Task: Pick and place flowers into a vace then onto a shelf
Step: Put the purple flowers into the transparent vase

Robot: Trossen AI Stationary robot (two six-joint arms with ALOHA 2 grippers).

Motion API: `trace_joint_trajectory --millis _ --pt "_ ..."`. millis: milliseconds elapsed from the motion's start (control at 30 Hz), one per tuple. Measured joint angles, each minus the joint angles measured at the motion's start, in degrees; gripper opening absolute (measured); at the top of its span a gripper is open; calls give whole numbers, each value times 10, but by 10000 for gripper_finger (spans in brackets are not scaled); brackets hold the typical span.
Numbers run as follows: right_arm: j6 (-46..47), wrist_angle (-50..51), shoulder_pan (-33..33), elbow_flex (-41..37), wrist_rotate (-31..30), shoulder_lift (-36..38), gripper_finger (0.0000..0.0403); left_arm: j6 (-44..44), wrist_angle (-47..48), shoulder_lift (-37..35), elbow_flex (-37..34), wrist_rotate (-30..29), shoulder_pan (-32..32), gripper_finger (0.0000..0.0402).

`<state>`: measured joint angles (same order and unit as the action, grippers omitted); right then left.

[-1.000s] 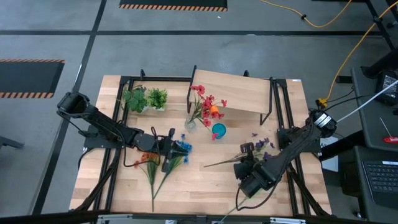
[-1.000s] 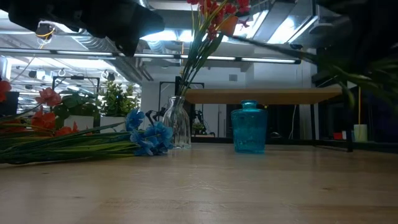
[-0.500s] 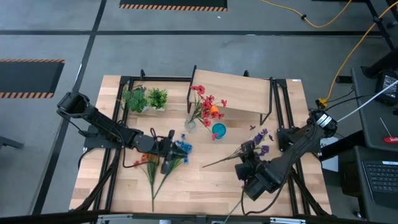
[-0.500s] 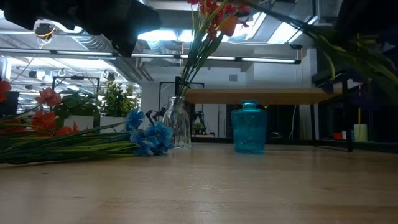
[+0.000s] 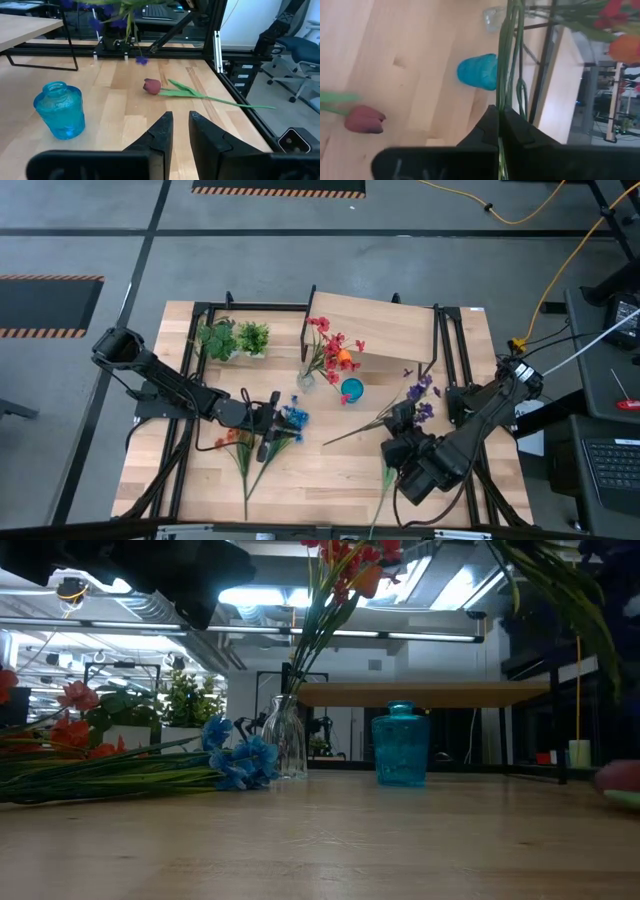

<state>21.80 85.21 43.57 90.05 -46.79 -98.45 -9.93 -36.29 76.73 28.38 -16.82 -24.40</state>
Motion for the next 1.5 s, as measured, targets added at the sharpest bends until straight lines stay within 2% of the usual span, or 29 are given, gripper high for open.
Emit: trace_joint_trajectory --millis 133,367,600,733,900,1133,1233,1500 --pt "-27 -7 0 4 -3 0 0 -1 -6 0 0 0 0 61" --pt "-126 -47 0 4 -4 -29 0 -40 -76 0 0 1 0 79" --pt "-221 -51 0 4 -76 -79 0 -112 -86 0 0 -2 3 129" --pt "-228 -50 -1 30 -80 -91 0 -148 -78 0 5 3 10 158" --pt "-260 -51 -2 82 -81 -106 0 -150 17 7 70 10 10 183" --pt "-313 -52 -19 124 -82 -130 0 -144 107 82 197 102 22 192" --pt "-324 -53 -28 125 -82 -133 0 -144 126 104 236 124 30 192" --pt "-388 -97 -35 125 -81 -140 0 -188 144 114 272 165 68 192"
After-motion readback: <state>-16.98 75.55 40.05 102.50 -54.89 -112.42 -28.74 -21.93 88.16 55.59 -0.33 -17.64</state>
